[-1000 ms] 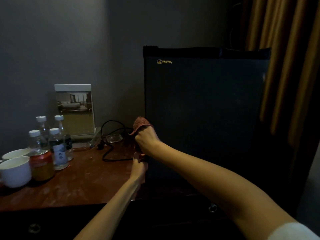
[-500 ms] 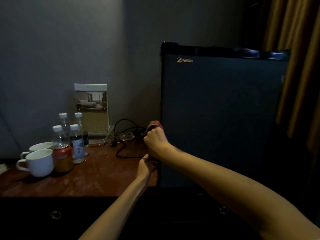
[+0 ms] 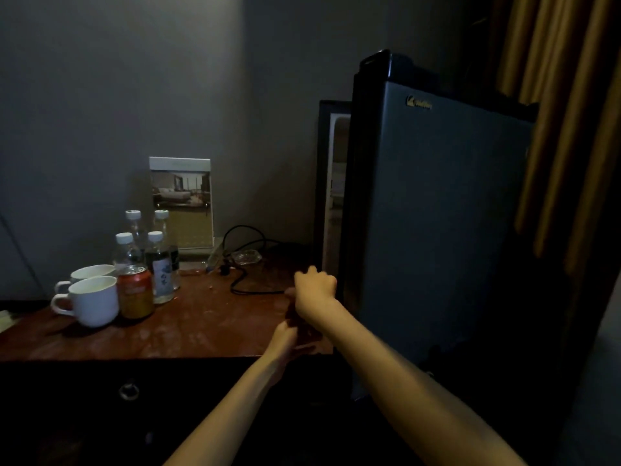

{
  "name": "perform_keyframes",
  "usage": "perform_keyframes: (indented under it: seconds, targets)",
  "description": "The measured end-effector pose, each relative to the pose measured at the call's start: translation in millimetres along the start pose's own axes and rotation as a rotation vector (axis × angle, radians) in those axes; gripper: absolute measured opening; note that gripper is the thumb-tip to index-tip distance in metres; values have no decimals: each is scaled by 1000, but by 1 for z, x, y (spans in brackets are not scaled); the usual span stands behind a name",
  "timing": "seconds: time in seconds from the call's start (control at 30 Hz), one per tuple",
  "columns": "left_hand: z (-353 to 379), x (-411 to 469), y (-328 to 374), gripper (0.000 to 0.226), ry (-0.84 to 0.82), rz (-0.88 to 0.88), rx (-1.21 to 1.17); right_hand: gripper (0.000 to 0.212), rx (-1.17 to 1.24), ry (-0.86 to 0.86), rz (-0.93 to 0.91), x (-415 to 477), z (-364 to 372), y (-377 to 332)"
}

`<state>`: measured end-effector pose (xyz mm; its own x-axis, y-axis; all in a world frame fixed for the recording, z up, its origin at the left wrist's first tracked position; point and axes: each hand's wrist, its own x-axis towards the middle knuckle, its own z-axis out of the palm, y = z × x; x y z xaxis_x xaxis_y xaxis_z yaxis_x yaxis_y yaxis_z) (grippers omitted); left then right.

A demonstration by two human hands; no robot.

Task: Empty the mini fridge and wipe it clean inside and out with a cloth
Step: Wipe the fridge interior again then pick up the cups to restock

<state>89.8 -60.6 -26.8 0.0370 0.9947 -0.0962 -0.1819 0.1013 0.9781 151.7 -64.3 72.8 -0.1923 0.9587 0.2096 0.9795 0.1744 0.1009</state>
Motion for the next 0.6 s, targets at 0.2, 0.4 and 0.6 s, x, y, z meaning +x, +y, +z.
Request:
perform_keyframes:
  seconds: [0.2, 0.4, 0.6]
  targets:
    - [5, -10, 7, 32, -61, 57, -77, 47, 329, 148, 107, -25, -12, 9]
    - [21, -25, 4, 25, -189, 99, 24, 55, 432, 231, 216, -44, -2, 20]
    - [43, -44, -17, 45, -337, 19, 97, 59, 466, 270, 244, -53, 14, 24]
